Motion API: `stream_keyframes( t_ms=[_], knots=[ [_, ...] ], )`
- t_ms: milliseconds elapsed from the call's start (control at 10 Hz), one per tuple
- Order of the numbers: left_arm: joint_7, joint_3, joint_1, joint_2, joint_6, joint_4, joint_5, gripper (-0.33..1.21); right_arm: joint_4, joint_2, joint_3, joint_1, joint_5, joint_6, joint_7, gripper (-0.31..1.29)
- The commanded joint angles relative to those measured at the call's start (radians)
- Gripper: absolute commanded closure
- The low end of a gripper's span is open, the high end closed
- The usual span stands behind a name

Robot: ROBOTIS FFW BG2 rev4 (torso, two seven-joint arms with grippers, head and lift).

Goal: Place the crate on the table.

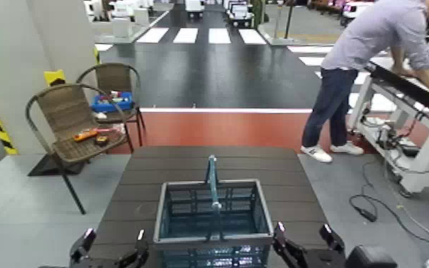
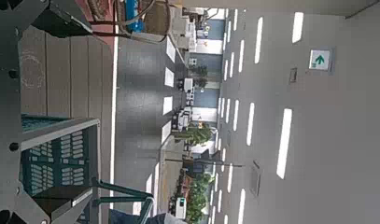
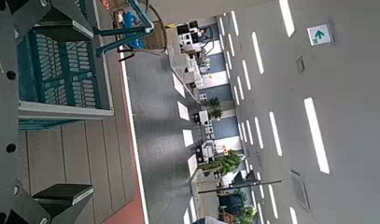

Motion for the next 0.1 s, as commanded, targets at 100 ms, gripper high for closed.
stream_keyframes(
  t_ms=[100],
  knots=[
    [0.003,0.003,0.004,-0.001,-0.006,0.001,0.000,0.11,0.000,-0.001,0.001,-0.002,0.000,0.000,0.000,0.15]
  ],
)
